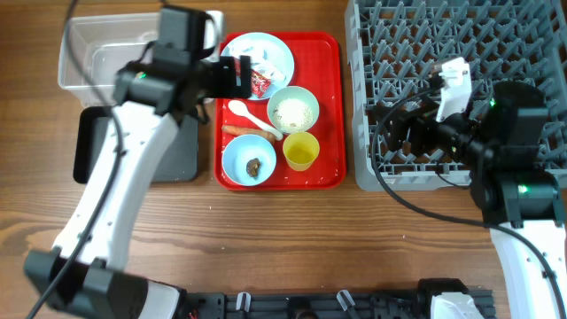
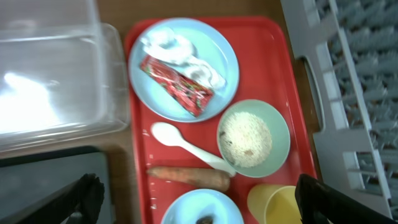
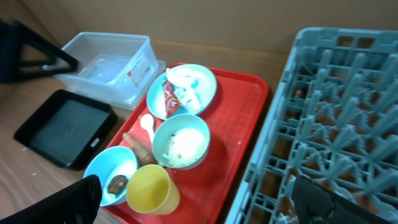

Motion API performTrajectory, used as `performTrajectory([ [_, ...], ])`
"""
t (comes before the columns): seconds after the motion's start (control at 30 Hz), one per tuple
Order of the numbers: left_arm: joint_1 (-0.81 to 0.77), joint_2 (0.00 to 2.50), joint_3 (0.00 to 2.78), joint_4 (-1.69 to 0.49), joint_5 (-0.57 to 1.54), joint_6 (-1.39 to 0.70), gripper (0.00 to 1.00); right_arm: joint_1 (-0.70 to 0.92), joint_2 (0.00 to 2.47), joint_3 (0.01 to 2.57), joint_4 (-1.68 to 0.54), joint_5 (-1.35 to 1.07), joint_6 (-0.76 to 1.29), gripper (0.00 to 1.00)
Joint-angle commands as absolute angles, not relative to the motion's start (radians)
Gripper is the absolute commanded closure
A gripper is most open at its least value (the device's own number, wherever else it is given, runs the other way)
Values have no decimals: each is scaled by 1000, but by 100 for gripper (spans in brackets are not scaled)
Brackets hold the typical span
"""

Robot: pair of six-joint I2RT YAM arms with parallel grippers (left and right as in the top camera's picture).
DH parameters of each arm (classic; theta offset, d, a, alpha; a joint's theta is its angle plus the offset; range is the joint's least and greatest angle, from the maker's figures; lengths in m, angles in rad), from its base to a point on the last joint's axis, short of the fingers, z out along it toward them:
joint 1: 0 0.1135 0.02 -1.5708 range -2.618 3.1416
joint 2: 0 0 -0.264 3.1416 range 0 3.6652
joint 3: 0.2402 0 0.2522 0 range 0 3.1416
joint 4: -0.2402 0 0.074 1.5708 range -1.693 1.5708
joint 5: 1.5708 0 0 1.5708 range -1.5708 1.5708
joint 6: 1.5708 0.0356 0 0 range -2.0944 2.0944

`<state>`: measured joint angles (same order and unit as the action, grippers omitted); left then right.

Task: Sort waste into correct bins and load items into the dishwasher rack
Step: 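Reach the left gripper to the blue plate and grasp the red wrapper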

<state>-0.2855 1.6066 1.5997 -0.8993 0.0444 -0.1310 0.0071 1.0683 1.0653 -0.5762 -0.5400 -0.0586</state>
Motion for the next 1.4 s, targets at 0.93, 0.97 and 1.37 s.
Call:
performTrajectory([
  [0.93, -361, 2094, 1950, -748, -222, -757, 4, 14, 1089, 1089, -599, -660, 20, 0],
  [0.97, -361, 2116, 1950, -745, -222, -768, 4, 14, 1089, 1089, -601, -660, 30, 0],
  [1.37, -362, 2313, 1950, -695, -219, -771, 4, 14, 1090, 1088, -652, -651, 28, 0],
])
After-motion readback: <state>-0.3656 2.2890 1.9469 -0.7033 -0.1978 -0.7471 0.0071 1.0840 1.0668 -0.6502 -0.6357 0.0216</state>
